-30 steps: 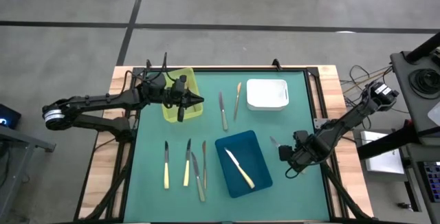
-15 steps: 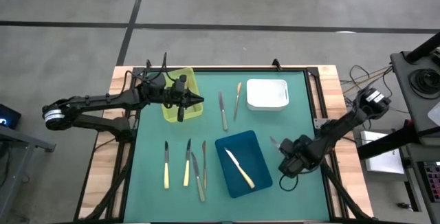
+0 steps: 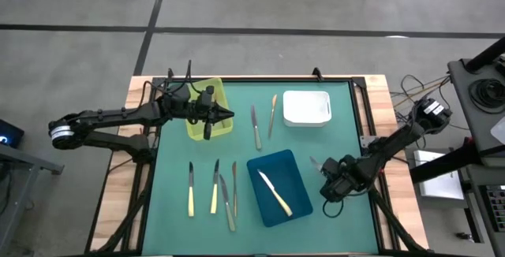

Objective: Sort silverware by color (type)
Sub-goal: Put the bottom right green knife into the white bin

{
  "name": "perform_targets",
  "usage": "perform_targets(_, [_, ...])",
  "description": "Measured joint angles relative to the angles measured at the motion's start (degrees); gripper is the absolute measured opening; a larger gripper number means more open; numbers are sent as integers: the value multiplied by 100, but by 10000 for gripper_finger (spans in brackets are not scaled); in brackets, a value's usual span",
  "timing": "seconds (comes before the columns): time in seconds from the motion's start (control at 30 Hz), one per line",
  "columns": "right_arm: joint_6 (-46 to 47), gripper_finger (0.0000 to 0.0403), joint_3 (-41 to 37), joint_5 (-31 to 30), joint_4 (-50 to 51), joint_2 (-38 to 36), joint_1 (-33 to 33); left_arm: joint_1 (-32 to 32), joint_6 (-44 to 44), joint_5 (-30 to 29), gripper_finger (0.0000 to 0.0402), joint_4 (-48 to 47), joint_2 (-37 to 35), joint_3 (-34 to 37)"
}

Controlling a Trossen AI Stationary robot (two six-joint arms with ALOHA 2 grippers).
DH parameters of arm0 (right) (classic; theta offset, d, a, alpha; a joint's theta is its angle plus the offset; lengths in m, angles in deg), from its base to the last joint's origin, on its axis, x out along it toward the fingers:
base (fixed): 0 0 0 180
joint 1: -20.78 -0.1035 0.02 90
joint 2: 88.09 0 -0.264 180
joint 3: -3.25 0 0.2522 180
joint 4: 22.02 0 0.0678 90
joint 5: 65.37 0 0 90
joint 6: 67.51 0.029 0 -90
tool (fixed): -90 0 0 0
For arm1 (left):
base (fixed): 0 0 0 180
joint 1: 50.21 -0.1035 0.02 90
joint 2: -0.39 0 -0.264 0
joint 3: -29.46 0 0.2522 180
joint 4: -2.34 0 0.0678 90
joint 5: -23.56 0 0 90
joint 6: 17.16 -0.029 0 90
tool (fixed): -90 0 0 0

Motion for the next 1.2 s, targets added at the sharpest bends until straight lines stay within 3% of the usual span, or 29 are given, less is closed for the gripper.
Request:
perform_targets(0.13, [146, 41, -183, -15, -162, -11, 4, 0, 0, 0, 0, 0, 0, 0])
perform_targets(0.2, [150, 26, -199, -15, -185, -22, 4, 2, 0, 0, 0, 0, 0, 0])
perform_targets(0.7, [644, 11, -94, -436, 104, -1189, 0, 0, 0, 0, 0, -33, 2, 0])
perform_targets(0.87, [661, 3, -100, -697, 211, -1348, 2, 2, 0, 0, 0, -44, 2, 0])
perform_targets(1.2, [1000, 7, -99, -444, 472, -1372, 17, 0, 0, 0, 0, -39, 2, 0])
